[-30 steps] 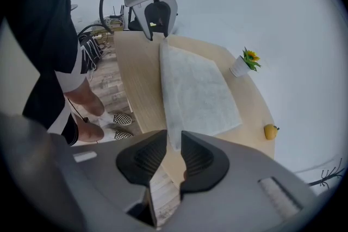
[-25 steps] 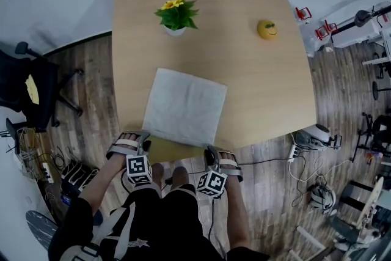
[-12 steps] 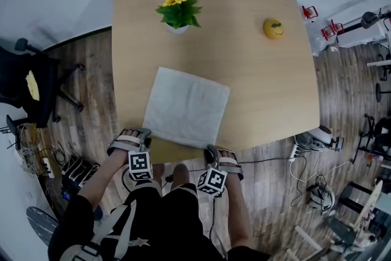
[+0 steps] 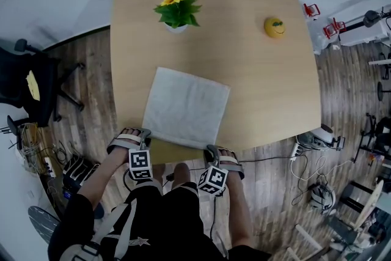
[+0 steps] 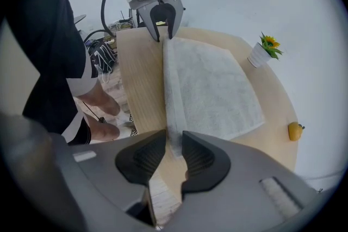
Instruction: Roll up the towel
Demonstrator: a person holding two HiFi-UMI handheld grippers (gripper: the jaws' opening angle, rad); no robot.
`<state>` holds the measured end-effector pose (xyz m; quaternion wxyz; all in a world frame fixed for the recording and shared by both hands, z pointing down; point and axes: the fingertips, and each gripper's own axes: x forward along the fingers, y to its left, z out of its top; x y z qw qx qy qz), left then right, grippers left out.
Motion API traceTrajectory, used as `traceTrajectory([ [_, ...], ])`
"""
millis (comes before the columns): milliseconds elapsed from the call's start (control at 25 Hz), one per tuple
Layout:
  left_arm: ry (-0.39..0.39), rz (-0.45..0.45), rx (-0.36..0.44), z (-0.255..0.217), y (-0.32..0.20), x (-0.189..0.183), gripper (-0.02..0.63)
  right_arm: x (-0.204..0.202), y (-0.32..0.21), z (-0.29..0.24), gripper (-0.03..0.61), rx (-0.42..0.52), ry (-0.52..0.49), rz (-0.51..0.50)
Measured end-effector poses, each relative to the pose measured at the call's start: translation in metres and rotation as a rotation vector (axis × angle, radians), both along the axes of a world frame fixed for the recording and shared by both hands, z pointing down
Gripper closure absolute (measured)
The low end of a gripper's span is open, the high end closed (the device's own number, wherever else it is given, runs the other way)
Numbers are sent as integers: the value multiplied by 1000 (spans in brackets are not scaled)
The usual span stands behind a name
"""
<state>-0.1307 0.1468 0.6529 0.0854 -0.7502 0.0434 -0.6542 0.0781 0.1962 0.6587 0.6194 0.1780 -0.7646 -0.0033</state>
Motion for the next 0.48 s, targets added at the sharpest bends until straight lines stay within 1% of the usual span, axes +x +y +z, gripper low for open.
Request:
traceTrajectory([
  [240, -10, 4, -69, 2, 2, 0, 489, 0, 0, 1, 477, -52, -24, 18],
  [480, -34, 12, -169, 5, 3, 1, 492, 0, 0, 2, 479, -117, -61, 51],
])
